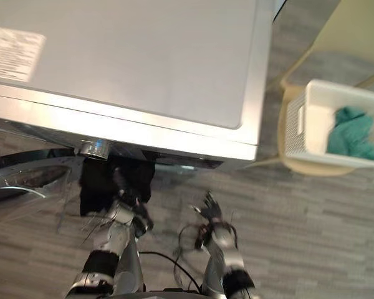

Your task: Pick up the laundry basket with both hands and put the clothes into the washing machine.

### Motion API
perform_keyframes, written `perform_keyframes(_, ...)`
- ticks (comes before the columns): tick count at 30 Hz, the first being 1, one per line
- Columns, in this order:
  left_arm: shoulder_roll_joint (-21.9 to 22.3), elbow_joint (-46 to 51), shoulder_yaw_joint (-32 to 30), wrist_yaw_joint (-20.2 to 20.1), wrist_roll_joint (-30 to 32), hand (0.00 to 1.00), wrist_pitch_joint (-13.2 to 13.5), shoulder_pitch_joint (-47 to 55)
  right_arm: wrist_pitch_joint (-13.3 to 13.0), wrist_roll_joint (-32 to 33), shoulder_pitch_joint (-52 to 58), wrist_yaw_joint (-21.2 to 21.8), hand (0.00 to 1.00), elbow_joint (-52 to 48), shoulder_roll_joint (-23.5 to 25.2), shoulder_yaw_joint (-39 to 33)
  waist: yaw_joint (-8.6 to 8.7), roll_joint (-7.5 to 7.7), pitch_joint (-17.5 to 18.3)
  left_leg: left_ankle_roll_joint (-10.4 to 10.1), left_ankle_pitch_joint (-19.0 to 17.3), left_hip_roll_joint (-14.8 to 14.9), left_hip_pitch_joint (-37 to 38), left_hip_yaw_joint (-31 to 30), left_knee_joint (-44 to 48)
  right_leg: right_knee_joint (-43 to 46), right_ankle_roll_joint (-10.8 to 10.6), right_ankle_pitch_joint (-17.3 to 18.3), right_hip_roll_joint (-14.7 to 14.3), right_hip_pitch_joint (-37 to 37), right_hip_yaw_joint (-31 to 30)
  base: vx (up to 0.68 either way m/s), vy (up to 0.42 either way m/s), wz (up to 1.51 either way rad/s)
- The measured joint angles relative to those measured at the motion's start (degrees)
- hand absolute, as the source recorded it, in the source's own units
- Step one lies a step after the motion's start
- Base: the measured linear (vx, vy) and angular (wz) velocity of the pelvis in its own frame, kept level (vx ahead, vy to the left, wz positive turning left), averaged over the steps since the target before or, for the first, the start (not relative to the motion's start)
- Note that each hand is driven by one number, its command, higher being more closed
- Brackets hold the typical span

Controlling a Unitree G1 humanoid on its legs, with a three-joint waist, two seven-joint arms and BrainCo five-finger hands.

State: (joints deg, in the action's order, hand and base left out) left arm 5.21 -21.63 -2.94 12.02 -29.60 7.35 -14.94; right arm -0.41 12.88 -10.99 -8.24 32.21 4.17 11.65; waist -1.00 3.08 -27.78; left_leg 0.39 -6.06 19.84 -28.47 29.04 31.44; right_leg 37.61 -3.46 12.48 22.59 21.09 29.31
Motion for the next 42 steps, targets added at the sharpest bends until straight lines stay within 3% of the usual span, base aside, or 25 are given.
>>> perform_keyframes(5,2.8,-1.7,-2.6,3.6,-0.1,1.00,1.4,-6.8,-0.4,-0.3,-4.9,-2.9,0.00,-0.5,0.8,5.3,0.38,-0.78,-2.9,0.2,-0.2,1.4,-10.0,-1.0,5.0,3.8,-1.6,1.1,0.3,9.9,-2.5,-0.01,0.039,-0.07)
perform_keyframes(10,5.9,-5.5,-1.8,4.6,-1.2,1.00,1.3,-11.5,-0.6,-1.6,-5.0,-4.6,0.00,-3.9,0.7,5.9,0.37,-0.79,-3.2,2.7,-1.8,3.2,-19.0,-2.2,10.7,12.8,-1.7,1.6,1.7,20.6,-5.2,-0.03,0.019,0.01)
perform_keyframes(15,3.8,-5.3,-3.0,6.2,-1.2,1.00,2.1,-16.4,-3.4,-2.1,-5.2,-5.7,0.00,-11.1,0.8,6.1,0.43,-0.77,-3.2,3.0,-4.4,5.9,-29.4,-4.6,19.7,22.8,-0.9,2.5,2.3,32.8,-10.1,-0.08,-0.005,-0.12)
perform_keyframes(19,1.6,-1.6,-3.7,8.9,-1.1,1.00,2.4,-22.2,-6.6,-1.5,-2.1,-6.1,0.00,-21.1,0.3,3.3,2.05,-0.77,-3.2,3.8,-8.9,8.5,-39.0,-6.7,30.3,31.9,-1.3,5.8,2.3,42.8,-15.1,-0.11,0.012,-0.15)
perform_keyframes(21,-1.0,-0.1,-4.3,10.0,-1.1,1.00,3.0,-24.7,-8.6,-0.6,0.8,-5.7,0.00,-25.8,0.0,1.4,2.21,-0.77,-3.2,3.9,-11.0,10.0,-41.9,-7.2,34.1,34.5,-1.6,7.5,1.9,45.8,-16.8,-0.12,0.013,-0.28)
perform_keyframes(24,-8.9,1.9,-8.9,12.2,-1.4,1.00,3.3,-31.1,-12.3,1.9,10.6,-4.1,0.00,-34.2,-0.1,-0.2,3.62,-0.77,-3.1,4.1,-12.7,11.3,-47.0,-7.9,38.7,35.7,-2.8,13.2,1.3,49.3,-18.5,-0.14,-0.009,-0.18)
perform_keyframes(26,-13.3,4.2,-11.3,13.6,-3.0,1.00,4.3,-33.1,-12.9,2.8,15.1,-2.9,0.00,-34.4,-0.1,-0.4,4.86,-0.75,-3.1,3.6,-12.9,11.9,-48.4,-8.5,39.3,36.4,-2.5,13.4,1.1,50.4,-18.6,-0.14,-0.020,-0.02)
perform_keyframes(29,-16.1,11.5,-11.1,15.2,-3.7,1.00,7.6,-36.1,-12.8,2.9,18.4,-2.3,0.00,-34.4,-0.2,-0.4,4.68,-0.76,-3.1,2.3,-12.0,12.2,-49.1,-6.9,37.8,35.6,-1.6,12.7,1.2,52.2,-18.9,-0.10,-0.023,0.07)
perform_keyframes(32,-17.2,12.9,-10.3,16.1,-4.5,1.00,8.8,-40.8,-12.8,2.9,18.1,-0.9,0.00,-35.2,-0.2,-0.3,4.70,-0.76,-3.1,2.1,-11.9,12.5,-49.1,-6.7,37.9,35.2,-1.4,11.3,0.7,52.3,-19.0,-0.06,-0.019,-0.04)
perform_keyframes(34,-19.4,12.9,-8.4,17.0,-5.0,1.00,8.8,-46.6,-12.8,2.9,18.2,0.4,0.00,-36.4,-0.2,-0.3,4.98,-0.76,-3.1,2.5,-11.7,13.3,-49.6,-6.6,38.1,34.0,-1.3,9.9,-0.3,52.5,-19.0,-0.01,0.022,-0.26)
perform_keyframes(38,-25.6,10.2,-5.3,16.0,-3.4,1.00,8.6,-54.9,-12.8,4.2,18.2,1.2,0.00,-36.8,-0.2,-0.3,5.10,-0.74,-3.1,5.6,-10.8,14.2,-50.7,-6.1,38.5,33.6,-2.0,8.9,-1.0,53.9,-19.2,0.01,0.004,-0.15)
perform_keyframes(42,-31.8,6.5,1.3,17.9,-3.1,1.00,5.3,-62.1,-12.9,6.5,17.9,2.4,0.00,-37.1,-0.2,-1.2,5.27,-0.67,-3.1,6.4,-10.3,14.2,-51.6,-6.0,37.9,33.0,-1.7,8.3,-1.3,54.8,-19.0,-0.01,-0.027,-0.04)
